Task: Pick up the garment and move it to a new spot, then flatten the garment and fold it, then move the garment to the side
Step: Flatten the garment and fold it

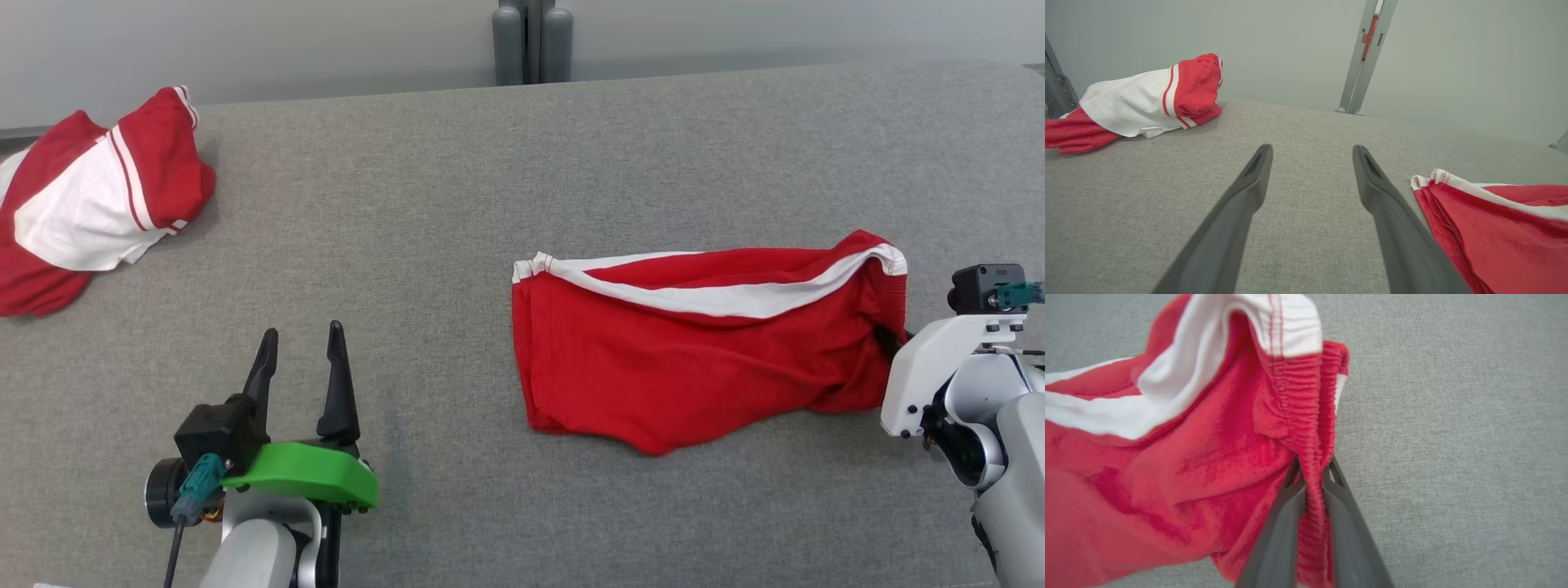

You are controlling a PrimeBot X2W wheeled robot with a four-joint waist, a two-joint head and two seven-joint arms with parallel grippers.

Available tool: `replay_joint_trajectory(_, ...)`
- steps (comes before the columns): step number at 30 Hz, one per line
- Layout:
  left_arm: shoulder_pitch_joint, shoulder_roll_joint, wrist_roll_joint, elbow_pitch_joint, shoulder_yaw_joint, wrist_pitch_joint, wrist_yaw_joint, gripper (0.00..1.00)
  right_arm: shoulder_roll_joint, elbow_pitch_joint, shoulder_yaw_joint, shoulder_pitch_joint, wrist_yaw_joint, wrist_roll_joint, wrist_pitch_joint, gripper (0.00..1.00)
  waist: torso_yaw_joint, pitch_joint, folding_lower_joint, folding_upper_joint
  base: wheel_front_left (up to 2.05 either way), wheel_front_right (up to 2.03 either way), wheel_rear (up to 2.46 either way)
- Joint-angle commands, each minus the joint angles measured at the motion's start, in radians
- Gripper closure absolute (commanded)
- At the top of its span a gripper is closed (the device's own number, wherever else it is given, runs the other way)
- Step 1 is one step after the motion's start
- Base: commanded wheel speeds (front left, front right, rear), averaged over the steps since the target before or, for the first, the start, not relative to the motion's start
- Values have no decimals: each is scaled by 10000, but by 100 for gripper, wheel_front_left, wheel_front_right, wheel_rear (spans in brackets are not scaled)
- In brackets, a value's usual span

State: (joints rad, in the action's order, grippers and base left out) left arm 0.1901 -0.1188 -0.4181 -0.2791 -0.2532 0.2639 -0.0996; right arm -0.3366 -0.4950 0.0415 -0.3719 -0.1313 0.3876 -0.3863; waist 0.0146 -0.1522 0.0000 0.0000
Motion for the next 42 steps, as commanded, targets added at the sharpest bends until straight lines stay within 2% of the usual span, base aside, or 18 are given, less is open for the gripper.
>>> replay_joint_trajectory(1, 128, -5, 103, 9, 13, 7, 23, 0, 10, 130, -15, 148, 10, 142, -24, 100, -96, -30, 0, 0, 0, 0, 0)
replay_joint_trajectory(7, 220, 32, 133, 2, -85, 7, 93, 0, 387, 951, 346, 339, 5, 1052, -196, 100, -76, -54, 0, 0, 0, 0, 0)
replay_joint_trajectory(10, 257, 52, 116, 20, -111, 7, 110, 0, 540, 1795, 747, 453, 4, 1695, -389, 100, 83, -15, 0, 0, 0, 0, 0)
replay_joint_trajectory(17, 193, 140, 107, 79, -130, 6, 122, 0, 801, 3380, 1603, 681, 4, 2340, -842, 100, 603, 40, 0, 0, 0, 0, 0)
replay_joint_trajectory(22, 210, 230, 84, 89, -161, 6, 138, 0, 1310, 3301, 1831, 525, 4, 2609, -976, 100, 993, -22, 0, 0, 0, 0, 0)
replay_joint_trajectory(28, 269, 323, 103, 69, -136, 6, 190, 0, 1732, 2429, 1816, 247, 5, 2496, -983, 100, 1430, -78, 0, 0, 0, 0, 0)
replay_joint_trajectory(29, 260, 339, 113, 66, -117, 6, 179, 0, 1789, 2253, 1756, 177, 4, 2398, -929, 87, 1484, -79, 0, 0, 0, 0, 0)
replay_joint_trajectory(30, 256, 349, 121, 60, -106, 6, 179, 0, 1825, 2131, 1748, 125, 5, 2323, -892, 61, 1528, -79, 0, 0, 0, 0, 0)
replay_joint_trajectory(31, 247, 362, 131, 44, -103, 6, 194, 0, 1901, 2001, 1738, 83, 4, 2250, -839, 23, 1570, -78, 0, 0, 0, 0, 0)
replay_joint_trajectory(32, 241, 377, 142, 30, -98, 6, 192, 0, 1950, 1910, 1745, 65, 5, 2189, -797, 0, 1599, -75, 0, 0, 0, 0, 0)
replay_joint_trajectory(38, 169, 453, 199, 0, -35, 6, 187, 0, 2200, 2079, 2152, -61, 5, 2459, -660, 0, 1645, -55, 0, 0, 0, 0, 0)
replay_joint_trajectory(42, 151, 502, 237, 5, -40, 7, 234, 0, 2027, 2573, 2368, -47, 5, 2293, -206, 0, 1427, -16, 0, 0, 0, 0, 0)
